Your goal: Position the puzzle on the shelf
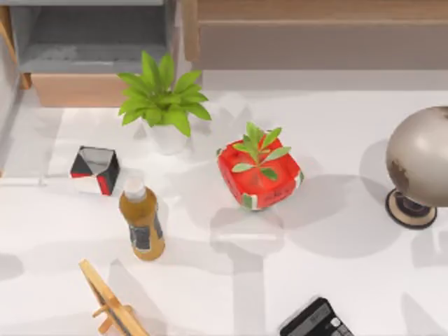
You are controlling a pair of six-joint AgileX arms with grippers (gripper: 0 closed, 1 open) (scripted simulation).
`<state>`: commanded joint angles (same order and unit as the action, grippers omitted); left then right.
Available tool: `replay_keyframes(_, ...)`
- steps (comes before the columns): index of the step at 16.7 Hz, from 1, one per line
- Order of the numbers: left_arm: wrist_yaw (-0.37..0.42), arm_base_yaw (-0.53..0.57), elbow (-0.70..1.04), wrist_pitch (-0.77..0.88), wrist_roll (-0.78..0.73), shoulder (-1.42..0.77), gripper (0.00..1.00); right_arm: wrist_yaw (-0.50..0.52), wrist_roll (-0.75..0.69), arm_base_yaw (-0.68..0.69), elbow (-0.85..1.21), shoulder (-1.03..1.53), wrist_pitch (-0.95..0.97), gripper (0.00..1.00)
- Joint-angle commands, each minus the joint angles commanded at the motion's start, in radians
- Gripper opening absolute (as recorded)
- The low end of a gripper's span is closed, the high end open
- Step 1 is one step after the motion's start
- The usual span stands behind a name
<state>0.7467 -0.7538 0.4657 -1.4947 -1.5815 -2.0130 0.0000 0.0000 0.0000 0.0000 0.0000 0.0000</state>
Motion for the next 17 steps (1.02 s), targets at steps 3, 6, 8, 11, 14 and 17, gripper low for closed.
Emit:
replay_keyframes(3, -0.057, -0.056, 0.095, 0.125, 0.048, 0.008, 1.0, 0.0, 0.0, 0.0, 0.0, 0.0, 0.0, 1.0)
replay_keyframes(6, -0.135, -0.109, 0.242, 0.32, 0.125, 0.012, 1.0, 0.0, 0.0, 0.0, 0.0, 0.0, 0.0, 1.0)
replay_keyframes(8, -0.192, -0.131, 0.364, 0.482, 0.191, 0.011, 1.0, 0.0, 0.0, 0.0, 0.0, 0.0, 0.0, 1.0)
replay_keyframes(11, -0.28, -0.134, 0.577, 0.762, 0.309, 0.001, 1.0, 0.0, 0.0, 0.0, 0.0, 0.0, 0.0, 1.0)
replay_keyframes(14, -0.365, -0.103, 0.812, 1.075, 0.442, -0.022, 1.0, 0.0, 0.0, 0.0, 0.0, 0.0, 0.0, 1.0)
replay_keyframes(17, -0.444, -0.045, 1.054, 1.406, 0.583, -0.059, 1.0, 0.0, 0.0, 0.0, 0.0, 0.0, 0.0, 1.0)
